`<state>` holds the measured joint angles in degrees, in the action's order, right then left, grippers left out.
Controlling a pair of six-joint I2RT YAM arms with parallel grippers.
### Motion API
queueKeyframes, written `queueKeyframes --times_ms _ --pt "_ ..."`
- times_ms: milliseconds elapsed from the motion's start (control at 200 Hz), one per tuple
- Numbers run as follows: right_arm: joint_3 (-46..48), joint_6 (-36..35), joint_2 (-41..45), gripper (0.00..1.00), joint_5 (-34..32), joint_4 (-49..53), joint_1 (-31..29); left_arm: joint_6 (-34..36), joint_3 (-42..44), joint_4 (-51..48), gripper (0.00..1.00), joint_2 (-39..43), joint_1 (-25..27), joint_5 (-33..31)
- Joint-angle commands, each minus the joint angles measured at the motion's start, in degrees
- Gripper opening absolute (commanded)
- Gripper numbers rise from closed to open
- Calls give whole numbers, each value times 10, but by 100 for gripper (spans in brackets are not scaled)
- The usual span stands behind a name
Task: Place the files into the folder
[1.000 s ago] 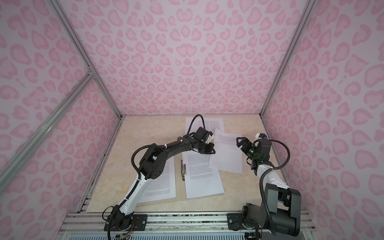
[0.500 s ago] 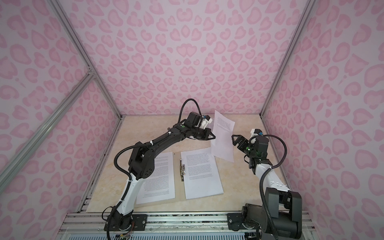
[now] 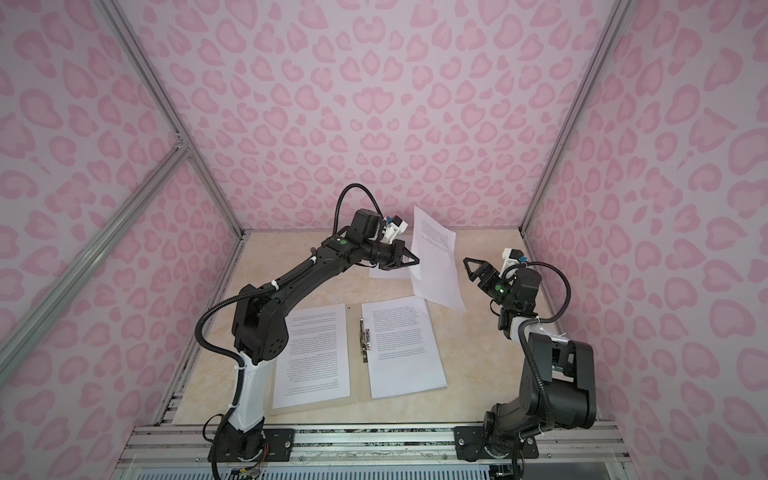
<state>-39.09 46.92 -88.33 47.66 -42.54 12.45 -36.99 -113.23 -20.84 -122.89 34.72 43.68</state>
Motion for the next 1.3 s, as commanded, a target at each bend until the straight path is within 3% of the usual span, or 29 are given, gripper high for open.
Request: queueKeyframes --times_ms 0,435,845,1010,1225,1295 --pt "-26 63 -39 97 48 -117 -10 -25 17 43 3 242 -6 28" --pt "-77 350 -178 93 102 -467 -37 -69 121 131 3 318 -31 39" --pt "-66 382 -83 95 87 -462 -30 -66 234 174 3 353 -72 63" --pt "-78 395 -64 95 95 -467 -60 -87 260 214 3 342 -80 81" --pt "-90 384 -83 96 88 -462 -99 -112 269 260 3 337 -83 97" --pt "-94 346 -85 96 89 -410 -104 -121 273 274 3 338 -84 100"
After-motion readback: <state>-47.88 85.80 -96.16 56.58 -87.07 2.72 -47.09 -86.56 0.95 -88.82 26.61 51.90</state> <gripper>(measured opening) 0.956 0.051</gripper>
